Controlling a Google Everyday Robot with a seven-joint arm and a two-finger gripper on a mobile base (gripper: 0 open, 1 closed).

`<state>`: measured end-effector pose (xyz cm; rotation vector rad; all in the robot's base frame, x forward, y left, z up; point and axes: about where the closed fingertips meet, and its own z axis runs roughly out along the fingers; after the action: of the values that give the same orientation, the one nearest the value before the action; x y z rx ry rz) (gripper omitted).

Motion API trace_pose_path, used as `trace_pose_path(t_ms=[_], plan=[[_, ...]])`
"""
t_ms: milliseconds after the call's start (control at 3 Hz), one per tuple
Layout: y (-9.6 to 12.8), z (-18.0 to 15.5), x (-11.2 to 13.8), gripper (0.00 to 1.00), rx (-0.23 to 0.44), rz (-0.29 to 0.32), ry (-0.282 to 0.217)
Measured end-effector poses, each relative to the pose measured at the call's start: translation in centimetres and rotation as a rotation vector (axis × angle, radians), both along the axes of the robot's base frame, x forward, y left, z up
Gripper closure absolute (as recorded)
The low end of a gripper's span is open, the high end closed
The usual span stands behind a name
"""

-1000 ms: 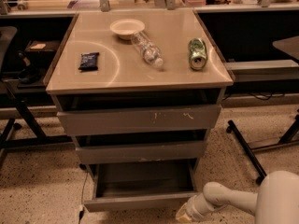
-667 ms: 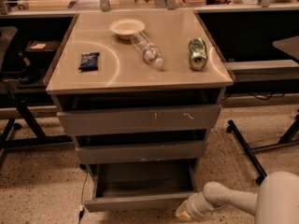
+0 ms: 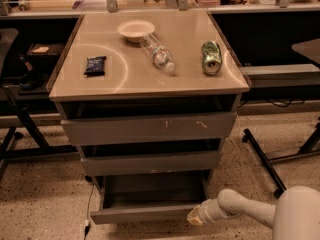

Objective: Close bottom drawer

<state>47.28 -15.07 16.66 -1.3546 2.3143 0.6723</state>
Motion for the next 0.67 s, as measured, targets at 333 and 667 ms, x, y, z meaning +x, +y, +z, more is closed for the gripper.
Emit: trace_pose_path(t_ms=[333,667], plan=[[0.19,0.24,0.61,1.0,0.006,0.009,-0.002],[0.19,0.24,0.62,0.82,0.006,0.009,-0.002]])
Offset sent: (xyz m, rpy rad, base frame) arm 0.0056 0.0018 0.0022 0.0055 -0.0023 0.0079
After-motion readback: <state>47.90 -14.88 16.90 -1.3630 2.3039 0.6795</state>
